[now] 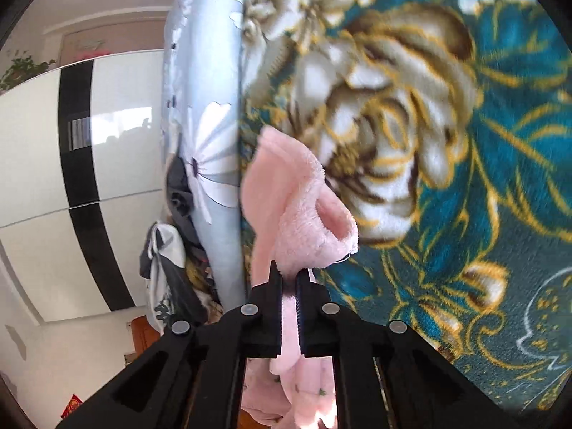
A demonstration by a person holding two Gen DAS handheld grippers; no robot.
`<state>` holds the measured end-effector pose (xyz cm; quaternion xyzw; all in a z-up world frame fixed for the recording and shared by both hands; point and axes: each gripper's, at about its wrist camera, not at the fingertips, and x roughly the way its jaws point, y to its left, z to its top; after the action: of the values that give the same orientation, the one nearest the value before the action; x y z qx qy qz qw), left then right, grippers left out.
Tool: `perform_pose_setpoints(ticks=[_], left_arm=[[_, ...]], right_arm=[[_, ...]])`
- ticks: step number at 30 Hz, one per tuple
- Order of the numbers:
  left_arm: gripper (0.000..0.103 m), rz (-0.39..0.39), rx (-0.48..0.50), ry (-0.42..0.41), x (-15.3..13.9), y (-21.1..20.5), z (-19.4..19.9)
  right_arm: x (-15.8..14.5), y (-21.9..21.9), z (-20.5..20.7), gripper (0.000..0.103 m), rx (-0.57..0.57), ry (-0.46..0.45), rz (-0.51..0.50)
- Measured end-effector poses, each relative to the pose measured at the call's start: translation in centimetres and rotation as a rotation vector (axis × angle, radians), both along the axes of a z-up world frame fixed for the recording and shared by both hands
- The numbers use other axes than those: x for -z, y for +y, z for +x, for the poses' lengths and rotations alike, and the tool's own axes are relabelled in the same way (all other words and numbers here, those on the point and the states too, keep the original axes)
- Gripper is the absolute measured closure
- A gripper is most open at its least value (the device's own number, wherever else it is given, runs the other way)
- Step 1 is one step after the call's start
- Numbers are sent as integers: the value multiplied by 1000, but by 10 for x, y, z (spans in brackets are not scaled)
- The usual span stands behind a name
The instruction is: Fold clothes
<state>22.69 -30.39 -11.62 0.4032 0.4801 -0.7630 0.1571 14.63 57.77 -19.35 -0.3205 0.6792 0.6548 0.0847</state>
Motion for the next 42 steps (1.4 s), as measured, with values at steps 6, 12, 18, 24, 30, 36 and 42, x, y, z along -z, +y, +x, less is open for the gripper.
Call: perform_pose_setpoints(ticks=[6,12,18,24,30,36,42], left_arm=[[91,21,31,34,-5,6,0],[91,41,48,27,0,8,0],[90,41,41,-7,9,12,-8],[90,20,26,-38,8,15,-11],[90,11,13,-74,12,16,-13],[90,21,11,-79,17,16,-13],[90,26,12,-81,21,19,-12]], right_arm=[[-92,61,62,97,67,166,174],[-147,97,138,97,174,174,297],[-109,109,108,97,98,11,277],[-55,102,32,97,3,-123,252],[-39,100,-17,95,-70,-171,297],[-45,106,-5,63,-176,-95,317],[-43,143,75,57,-86,-114,350]])
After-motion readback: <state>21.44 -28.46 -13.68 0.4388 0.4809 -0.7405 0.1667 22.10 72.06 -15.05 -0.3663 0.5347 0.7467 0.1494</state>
